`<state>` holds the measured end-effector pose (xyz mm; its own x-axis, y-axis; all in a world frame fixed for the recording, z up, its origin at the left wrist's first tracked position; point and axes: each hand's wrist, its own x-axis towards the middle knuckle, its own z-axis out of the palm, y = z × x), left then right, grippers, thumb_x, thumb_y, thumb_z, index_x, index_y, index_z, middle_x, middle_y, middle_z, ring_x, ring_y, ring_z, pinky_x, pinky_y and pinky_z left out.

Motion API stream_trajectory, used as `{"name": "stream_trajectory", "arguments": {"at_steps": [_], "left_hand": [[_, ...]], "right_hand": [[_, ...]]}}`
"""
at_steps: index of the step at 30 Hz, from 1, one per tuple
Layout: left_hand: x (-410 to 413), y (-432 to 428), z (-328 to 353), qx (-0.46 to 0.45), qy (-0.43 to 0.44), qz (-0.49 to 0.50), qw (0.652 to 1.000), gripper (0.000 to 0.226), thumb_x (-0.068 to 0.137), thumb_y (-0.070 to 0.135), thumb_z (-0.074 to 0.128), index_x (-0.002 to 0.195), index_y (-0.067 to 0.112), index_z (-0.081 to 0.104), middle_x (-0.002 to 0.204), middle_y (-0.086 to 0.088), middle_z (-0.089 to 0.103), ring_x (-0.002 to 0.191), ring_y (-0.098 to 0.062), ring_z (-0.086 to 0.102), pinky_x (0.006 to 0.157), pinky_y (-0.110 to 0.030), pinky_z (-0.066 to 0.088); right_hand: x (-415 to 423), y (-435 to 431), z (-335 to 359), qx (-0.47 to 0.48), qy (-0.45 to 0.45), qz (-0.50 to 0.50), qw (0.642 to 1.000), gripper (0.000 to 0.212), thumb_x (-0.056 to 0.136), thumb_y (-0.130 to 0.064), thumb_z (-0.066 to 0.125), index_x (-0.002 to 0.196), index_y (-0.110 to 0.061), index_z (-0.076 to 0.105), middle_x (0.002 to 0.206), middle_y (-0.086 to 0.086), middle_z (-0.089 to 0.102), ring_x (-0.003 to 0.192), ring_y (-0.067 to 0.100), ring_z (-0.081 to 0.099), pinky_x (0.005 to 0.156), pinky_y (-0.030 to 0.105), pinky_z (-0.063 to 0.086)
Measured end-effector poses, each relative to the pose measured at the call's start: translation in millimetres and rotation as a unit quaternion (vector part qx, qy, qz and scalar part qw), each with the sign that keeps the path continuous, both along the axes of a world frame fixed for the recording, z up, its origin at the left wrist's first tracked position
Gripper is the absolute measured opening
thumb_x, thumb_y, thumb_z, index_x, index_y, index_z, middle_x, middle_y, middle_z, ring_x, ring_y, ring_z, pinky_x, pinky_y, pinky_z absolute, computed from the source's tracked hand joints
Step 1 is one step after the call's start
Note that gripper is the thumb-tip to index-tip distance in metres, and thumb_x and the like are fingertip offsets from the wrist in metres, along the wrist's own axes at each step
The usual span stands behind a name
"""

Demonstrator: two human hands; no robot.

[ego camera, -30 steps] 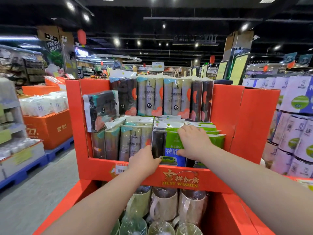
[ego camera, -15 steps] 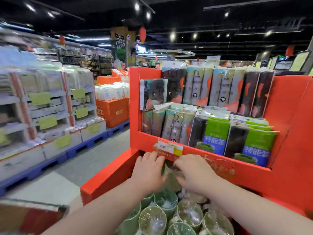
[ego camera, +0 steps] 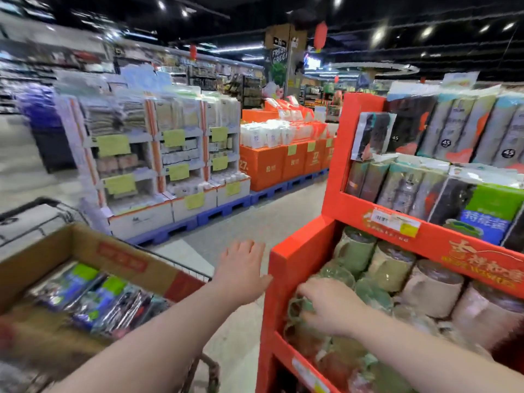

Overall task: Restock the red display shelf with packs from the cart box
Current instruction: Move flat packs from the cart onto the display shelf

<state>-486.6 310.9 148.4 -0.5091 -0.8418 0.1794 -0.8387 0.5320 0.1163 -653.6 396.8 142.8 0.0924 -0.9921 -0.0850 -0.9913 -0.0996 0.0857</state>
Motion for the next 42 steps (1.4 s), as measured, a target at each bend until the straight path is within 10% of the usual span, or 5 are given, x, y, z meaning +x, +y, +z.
{"name": "stream_trajectory", "arguments": {"at_steps": [16,42], "left_hand": [[315.0,61.4,-120.3,0.177,-0.111,0.202,0.957,0.070,0.089,0.049,0.050,0.146,0.019,0.024,0.144,-0.005,0.035,0.134,-0.029,0.031,0.110,-0.046,0.028],[425.5,-115.6,-149.5,0.199,-0.134,0.253,0.937,0.063,0.087,0.046,0.049,0.143,0.021,0.031,0.143,-0.002,0.038,0.134,-0.025,0.034,0.111,-0.040,0.029]], "right_hand": [[274.1,-58.8,-32.5,0.015,-0.079,0.077,0.994,0.048,0.088,-0.040,0.053,0.133,-0.025,0.046,0.135,0.002,0.053,0.123,0.025,0.052,0.098,0.038,0.046],[378.4,-249.4,-157.0,0.222,-0.112,0.120,0.961,0.042,0.089,-0.029,0.050,0.130,-0.025,0.045,0.133,0.004,0.051,0.119,0.026,0.052,0.092,0.036,0.044]]}}
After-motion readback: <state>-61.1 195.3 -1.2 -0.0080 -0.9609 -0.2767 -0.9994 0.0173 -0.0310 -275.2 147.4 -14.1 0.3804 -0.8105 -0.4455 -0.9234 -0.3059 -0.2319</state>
